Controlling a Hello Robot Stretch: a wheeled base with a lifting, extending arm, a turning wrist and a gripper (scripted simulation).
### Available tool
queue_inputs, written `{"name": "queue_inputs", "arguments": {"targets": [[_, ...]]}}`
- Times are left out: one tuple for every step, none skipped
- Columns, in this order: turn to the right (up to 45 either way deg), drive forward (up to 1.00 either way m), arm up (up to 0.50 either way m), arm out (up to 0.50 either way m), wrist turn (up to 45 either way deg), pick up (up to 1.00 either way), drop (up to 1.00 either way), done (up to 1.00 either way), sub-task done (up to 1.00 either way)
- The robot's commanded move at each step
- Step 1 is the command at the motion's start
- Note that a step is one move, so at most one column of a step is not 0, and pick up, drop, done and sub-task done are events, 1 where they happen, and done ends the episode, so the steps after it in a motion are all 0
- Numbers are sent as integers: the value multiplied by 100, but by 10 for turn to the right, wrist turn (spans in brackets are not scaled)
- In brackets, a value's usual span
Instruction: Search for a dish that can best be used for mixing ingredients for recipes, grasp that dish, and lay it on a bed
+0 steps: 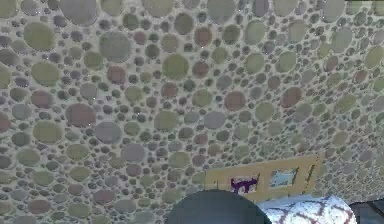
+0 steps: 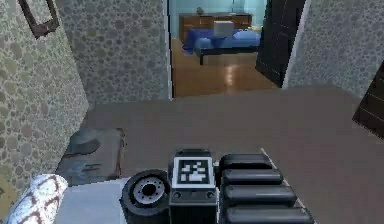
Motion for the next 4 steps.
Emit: {"name": "queue_inputs", "arguments": {"targets": [[450, 0, 0, 0, 0, 0, 0, 0, 0], [450, 0, 0, 0, 0, 0, 0, 0, 0], [450, 0, 0, 0, 0, 0, 0, 0, 0], [240, 0, 0, 0, 0, 0, 0, 0, 0]]}}
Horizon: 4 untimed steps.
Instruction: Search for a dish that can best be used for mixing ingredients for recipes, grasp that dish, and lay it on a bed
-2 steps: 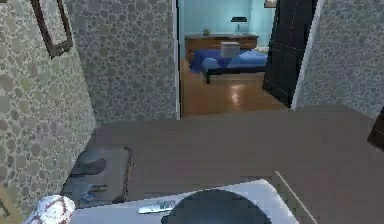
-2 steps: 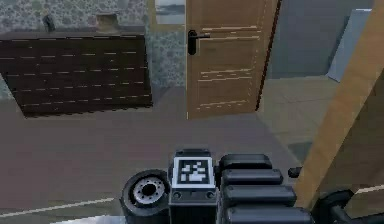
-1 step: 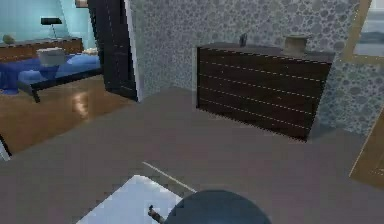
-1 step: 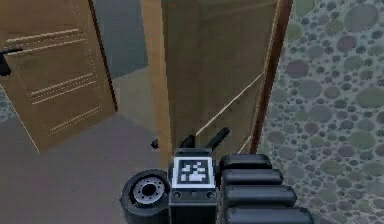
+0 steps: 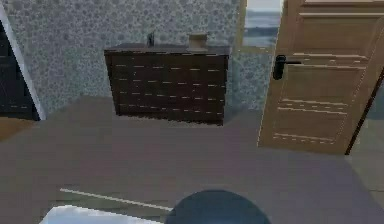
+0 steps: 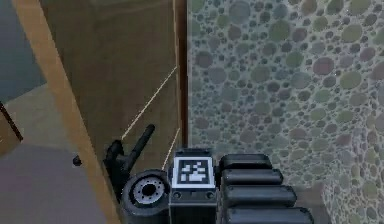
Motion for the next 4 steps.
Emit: {"name": "queue_inputs", "arguments": {"targets": [[-450, 0, 0, 0, 0, 0, 0, 0, 0], [-450, 0, 0, 0, 0, 0, 0, 0, 0], [-450, 0, 0, 0, 0, 0, 0, 0, 0], [-240, 0, 0, 0, 0, 0, 0, 0, 0]]}}
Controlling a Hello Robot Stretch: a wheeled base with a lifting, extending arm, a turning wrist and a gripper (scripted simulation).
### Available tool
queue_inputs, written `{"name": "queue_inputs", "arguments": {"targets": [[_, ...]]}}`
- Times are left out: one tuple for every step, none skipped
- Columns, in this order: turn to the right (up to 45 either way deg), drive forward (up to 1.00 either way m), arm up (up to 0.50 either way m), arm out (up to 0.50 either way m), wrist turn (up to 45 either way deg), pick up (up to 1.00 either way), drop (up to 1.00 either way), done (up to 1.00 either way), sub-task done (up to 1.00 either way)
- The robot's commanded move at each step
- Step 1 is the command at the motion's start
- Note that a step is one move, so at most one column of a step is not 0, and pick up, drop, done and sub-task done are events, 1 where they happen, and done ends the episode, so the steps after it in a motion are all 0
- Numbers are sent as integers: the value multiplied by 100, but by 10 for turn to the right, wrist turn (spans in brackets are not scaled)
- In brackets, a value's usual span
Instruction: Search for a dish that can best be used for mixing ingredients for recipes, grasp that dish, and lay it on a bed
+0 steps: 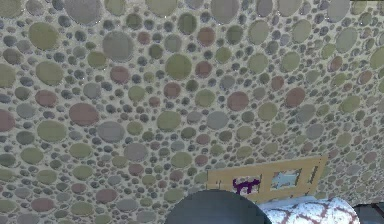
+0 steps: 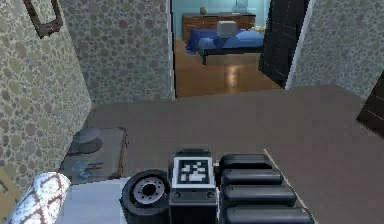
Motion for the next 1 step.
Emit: {"name": "queue_inputs", "arguments": {"targets": [[0, 0, 0, 26, 0, 0, 0, 0, 0]]}}
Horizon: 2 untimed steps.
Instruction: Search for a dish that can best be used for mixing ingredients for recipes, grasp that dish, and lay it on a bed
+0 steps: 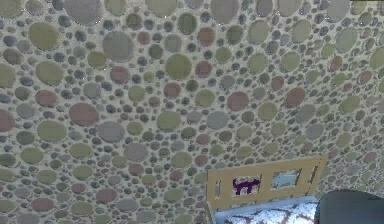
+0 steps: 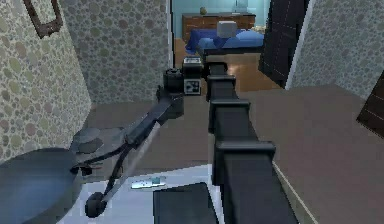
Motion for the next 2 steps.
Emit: {"name": "queue_inputs", "arguments": {"targets": [[0, 0, 0, 0, 450, 0, 0, 0, 0], [0, 0, 0, 0, 450, 0, 0, 0, 0]]}}
